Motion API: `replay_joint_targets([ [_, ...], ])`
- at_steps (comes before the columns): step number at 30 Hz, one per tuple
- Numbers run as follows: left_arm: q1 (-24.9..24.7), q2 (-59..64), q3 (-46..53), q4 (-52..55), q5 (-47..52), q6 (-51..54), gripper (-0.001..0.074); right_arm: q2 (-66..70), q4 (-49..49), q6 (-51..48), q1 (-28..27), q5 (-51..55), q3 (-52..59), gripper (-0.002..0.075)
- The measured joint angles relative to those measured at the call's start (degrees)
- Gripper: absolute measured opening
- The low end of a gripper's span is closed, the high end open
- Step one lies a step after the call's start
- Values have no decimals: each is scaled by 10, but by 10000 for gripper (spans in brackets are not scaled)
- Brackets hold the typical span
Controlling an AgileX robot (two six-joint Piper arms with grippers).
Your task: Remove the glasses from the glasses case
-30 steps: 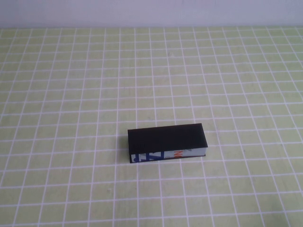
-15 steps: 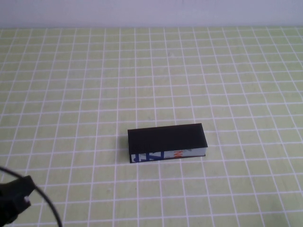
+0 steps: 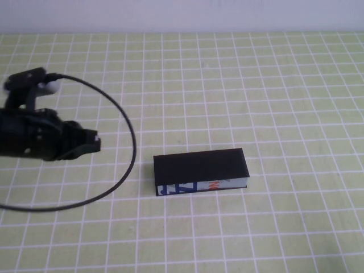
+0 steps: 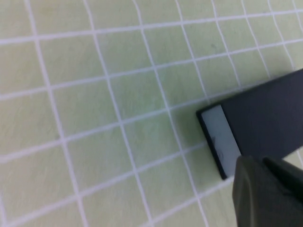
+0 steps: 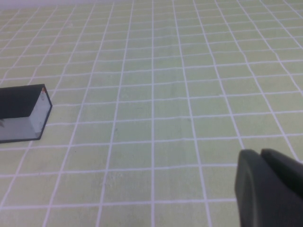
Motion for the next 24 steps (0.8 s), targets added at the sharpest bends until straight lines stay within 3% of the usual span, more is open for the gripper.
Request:
replay_joint_targets([
  [12,-92,322,-252,-36,21,58,-4,0,0,0,0,0,0,-18],
  [24,-102,364,-299,-23,75,58,-4,0,-1,0,0,-1,0,-18],
])
